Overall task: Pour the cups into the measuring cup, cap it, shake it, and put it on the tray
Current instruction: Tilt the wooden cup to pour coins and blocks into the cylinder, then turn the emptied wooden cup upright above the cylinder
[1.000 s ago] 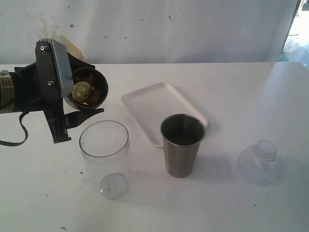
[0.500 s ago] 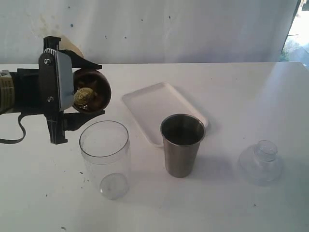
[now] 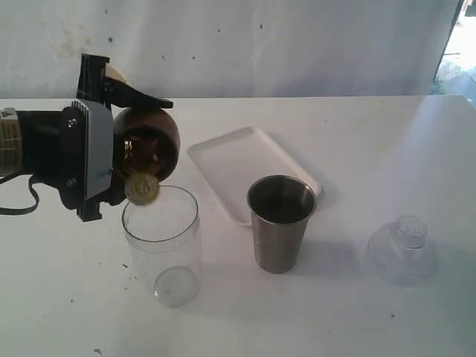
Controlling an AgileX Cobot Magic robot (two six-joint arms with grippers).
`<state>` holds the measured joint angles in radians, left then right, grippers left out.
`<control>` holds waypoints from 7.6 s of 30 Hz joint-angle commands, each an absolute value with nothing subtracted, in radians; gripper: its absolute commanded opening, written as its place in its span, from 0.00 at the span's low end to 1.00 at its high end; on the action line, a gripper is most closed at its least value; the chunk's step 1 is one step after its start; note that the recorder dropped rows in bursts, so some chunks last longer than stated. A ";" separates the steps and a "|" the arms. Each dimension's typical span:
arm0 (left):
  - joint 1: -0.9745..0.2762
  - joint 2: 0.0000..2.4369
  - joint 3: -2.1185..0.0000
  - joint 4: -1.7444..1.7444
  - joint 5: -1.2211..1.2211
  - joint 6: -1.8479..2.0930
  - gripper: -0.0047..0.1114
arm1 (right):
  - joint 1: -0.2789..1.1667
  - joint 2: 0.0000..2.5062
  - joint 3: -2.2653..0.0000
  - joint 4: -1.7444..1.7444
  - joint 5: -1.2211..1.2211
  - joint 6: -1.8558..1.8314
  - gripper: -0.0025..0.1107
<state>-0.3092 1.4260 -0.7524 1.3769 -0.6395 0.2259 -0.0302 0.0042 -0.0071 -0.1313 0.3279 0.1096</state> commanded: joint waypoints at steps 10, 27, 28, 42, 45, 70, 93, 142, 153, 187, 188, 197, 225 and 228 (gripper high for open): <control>-0.313 1.421 -0.759 1.395 -0.630 0.427 0.04 | -0.030 0.000 0.000 -0.130 0.317 0.109 0.02; -0.313 1.425 -0.759 1.390 -0.665 0.581 0.04 | -0.030 0.000 0.000 -0.130 0.317 0.109 0.02; -0.313 1.425 -0.759 1.387 -0.672 0.579 0.04 | -0.030 0.000 0.000 -0.130 0.317 0.109 0.02; -0.313 1.455 -0.759 1.339 -0.686 0.743 0.04 | -0.030 0.000 0.000 -0.130 0.317 0.109 0.02; -0.313 1.455 -0.759 1.339 -0.686 0.781 0.04 | -0.030 0.000 0.000 -0.130 0.317 0.109 0.02; -0.313 1.455 -0.759 1.268 -0.691 0.841 0.04 | -0.030 0.000 0.000 -0.130 0.317 0.109 0.02; -0.313 1.455 -0.759 1.185 -0.715 0.958 0.04 | -0.030 0.000 0.000 -0.130 0.317 0.109 0.02; -0.340 1.506 -0.759 1.006 -0.778 1.028 0.04 | -0.030 0.000 0.000 -0.130 0.317 0.109 0.02; -0.340 1.506 -0.759 0.739 -0.778 0.523 0.04 | -0.030 0.000 0.000 -0.130 0.317 0.109 0.02; -0.340 1.713 -0.826 0.482 -0.494 -0.425 0.04 | -0.030 0.000 0.000 -0.130 0.317 0.109 0.02; -0.340 1.722 -0.831 0.480 -0.492 -0.425 0.04 | -0.030 0.000 0.000 -0.130 0.317 0.109 0.02; -0.340 1.778 -0.839 0.480 -0.503 -0.420 0.04 | -0.030 0.000 0.000 -0.130 0.317 0.109 0.02; -0.342 1.910 -0.839 0.510 -0.582 -0.444 0.04 | -0.030 0.000 0.000 -0.130 0.317 0.109 0.02; -0.342 1.910 -0.839 0.510 -0.582 -0.448 0.04 | -0.030 0.000 0.000 -0.130 0.317 0.109 0.02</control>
<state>-0.3381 1.9098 -0.8331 0.5086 -0.5537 -0.4416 -0.0302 0.0042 -0.0071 -0.1313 0.3279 0.1096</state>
